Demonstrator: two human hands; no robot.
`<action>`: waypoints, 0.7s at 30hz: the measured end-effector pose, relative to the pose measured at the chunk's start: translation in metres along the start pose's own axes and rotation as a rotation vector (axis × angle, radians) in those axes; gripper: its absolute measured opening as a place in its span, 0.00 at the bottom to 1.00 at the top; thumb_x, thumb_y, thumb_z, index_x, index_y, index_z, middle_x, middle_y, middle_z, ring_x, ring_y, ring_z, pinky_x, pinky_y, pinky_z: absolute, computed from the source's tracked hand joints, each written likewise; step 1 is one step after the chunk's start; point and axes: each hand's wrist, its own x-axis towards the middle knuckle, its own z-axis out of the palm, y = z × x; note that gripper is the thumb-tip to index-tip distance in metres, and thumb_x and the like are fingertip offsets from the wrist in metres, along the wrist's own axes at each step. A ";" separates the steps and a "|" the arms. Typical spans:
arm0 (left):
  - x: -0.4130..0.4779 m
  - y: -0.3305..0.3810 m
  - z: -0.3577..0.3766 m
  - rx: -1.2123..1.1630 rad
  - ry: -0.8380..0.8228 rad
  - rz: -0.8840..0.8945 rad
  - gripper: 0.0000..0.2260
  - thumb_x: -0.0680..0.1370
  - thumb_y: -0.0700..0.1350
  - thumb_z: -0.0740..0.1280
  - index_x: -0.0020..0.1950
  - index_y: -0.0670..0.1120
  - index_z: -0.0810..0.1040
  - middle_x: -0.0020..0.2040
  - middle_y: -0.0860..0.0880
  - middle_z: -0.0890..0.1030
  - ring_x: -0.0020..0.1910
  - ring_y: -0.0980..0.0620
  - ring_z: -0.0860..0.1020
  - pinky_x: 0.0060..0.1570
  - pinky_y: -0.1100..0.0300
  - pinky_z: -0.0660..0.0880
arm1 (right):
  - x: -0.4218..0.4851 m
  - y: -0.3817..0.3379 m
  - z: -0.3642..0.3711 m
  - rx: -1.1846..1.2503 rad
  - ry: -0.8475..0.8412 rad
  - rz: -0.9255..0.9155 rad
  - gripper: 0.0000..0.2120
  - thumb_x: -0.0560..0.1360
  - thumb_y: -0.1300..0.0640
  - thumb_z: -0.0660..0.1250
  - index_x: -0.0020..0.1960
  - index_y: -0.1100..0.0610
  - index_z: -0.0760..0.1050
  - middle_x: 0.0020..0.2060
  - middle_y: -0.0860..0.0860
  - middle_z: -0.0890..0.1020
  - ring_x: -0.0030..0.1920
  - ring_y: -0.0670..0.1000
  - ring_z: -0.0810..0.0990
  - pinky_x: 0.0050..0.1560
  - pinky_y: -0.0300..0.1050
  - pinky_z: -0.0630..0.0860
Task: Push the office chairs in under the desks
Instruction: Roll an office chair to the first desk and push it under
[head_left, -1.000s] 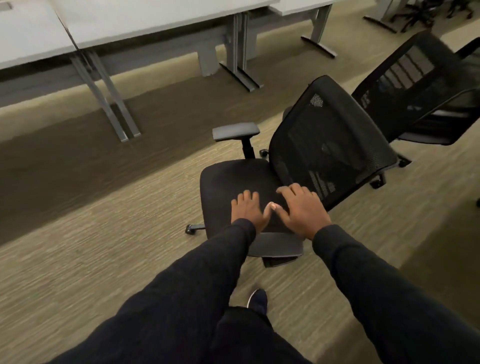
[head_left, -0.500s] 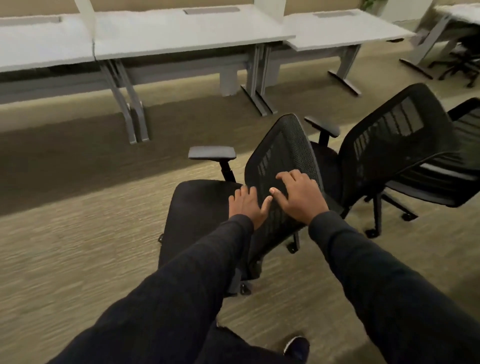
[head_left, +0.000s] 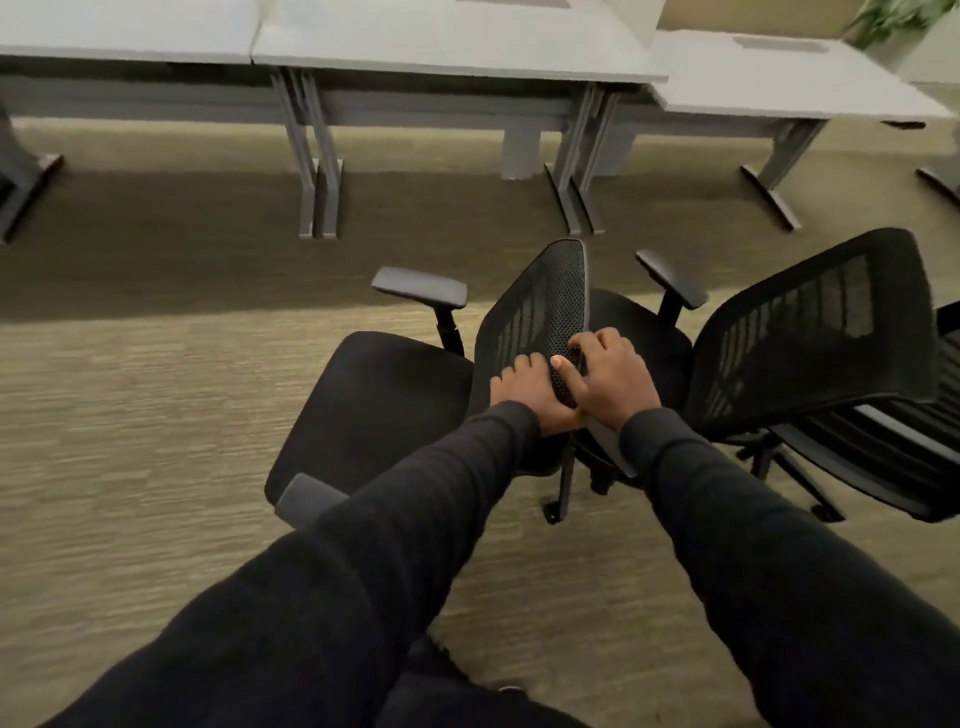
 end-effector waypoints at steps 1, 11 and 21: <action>0.008 -0.005 -0.006 -0.006 -0.015 0.012 0.47 0.63 0.69 0.72 0.72 0.42 0.64 0.68 0.41 0.70 0.67 0.39 0.69 0.66 0.44 0.67 | 0.008 0.000 0.004 0.017 -0.005 -0.005 0.23 0.80 0.42 0.64 0.68 0.55 0.73 0.61 0.58 0.75 0.61 0.61 0.74 0.59 0.58 0.73; 0.037 -0.062 -0.045 -0.020 -0.032 0.131 0.52 0.63 0.68 0.74 0.76 0.40 0.60 0.68 0.42 0.70 0.66 0.40 0.70 0.66 0.45 0.67 | 0.088 -0.033 0.038 -0.005 -0.024 -0.082 0.26 0.79 0.41 0.63 0.72 0.54 0.71 0.78 0.63 0.61 0.78 0.62 0.58 0.75 0.63 0.61; 0.059 -0.141 -0.110 -0.016 -0.140 0.151 0.42 0.65 0.63 0.75 0.72 0.46 0.65 0.67 0.45 0.72 0.64 0.41 0.70 0.63 0.45 0.68 | 0.155 -0.089 0.073 0.081 -0.014 -0.099 0.20 0.78 0.39 0.63 0.64 0.50 0.73 0.78 0.57 0.64 0.80 0.60 0.54 0.77 0.67 0.46</action>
